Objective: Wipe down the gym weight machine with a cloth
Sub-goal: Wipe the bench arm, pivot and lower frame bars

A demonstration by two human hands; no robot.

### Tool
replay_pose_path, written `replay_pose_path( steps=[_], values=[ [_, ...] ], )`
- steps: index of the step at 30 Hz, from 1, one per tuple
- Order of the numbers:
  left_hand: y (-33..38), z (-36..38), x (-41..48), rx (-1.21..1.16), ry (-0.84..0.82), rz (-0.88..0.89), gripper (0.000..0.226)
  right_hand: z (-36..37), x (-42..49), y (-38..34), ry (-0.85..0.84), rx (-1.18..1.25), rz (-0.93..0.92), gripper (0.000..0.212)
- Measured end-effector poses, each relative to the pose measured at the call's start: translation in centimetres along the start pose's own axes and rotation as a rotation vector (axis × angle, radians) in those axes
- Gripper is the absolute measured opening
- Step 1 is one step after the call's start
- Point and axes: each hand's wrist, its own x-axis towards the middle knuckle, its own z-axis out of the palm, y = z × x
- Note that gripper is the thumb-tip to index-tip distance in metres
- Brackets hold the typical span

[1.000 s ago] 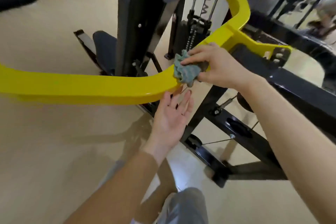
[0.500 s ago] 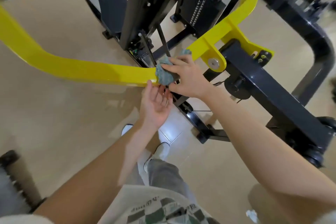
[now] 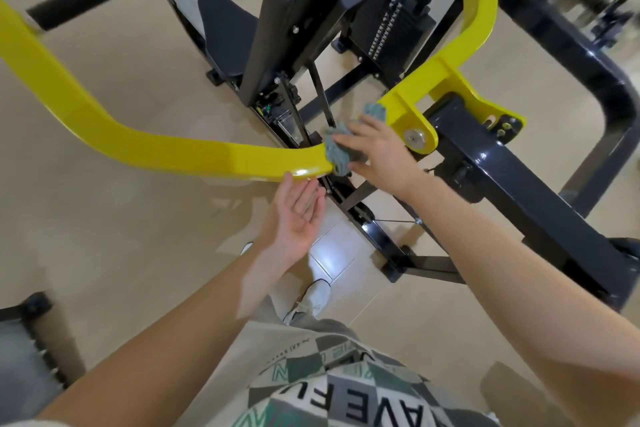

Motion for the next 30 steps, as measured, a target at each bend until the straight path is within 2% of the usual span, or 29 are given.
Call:
replay_pose_path(
  steps=[5, 9, 12, 14, 20, 23, 26, 30],
  values=[
    [1.6, -0.9, -0.3, 0.106, 0.056, 0.047, 0.06, 3.0, 0.3, -4.2, 0.004, 0.097, -0.075, 0.067],
    [4.8, -1.1, -1.9, 0.387, 0.024, 0.041, 0.028, 3.4, 0.4, -4.4, 0.012, 0.13, -0.036, 0.072],
    [6.4, 0.6, -2.7, 0.75, -0.006, 0.298, 0.014, 3.1, 0.0, -3.4, 0.048, 0.141, 0.005, 0.075],
    [7.2, 1.8, -2.5, 0.941, -0.096, 0.474, 0.012, 2.8, -0.2, -2.8, 0.078, 0.159, 0.069, 0.077],
    [8.3, 4.9, 1.4, 1.577, -0.385, 0.843, 0.008, 1.8, -1.2, -2.1, 0.115, 0.253, 0.362, 0.083],
    [8.0, 6.5, 4.1, 1.808, -0.52, 0.865, 0.034, 1.3, -1.9, -1.8, 0.197, 0.306, 0.524, 0.083],
    [6.9, 8.4, 6.0, 1.964, -0.529, 0.806, 0.049, 1.7, -2.5, -2.4, 0.333, 0.388, 0.708, 0.065],
    [6.9, 10.2, 7.6, 1.899, -0.546, 0.79, 0.044, 3.0, -3.4, -4.2, 0.483, 0.478, 0.905, 0.027]
  ],
)
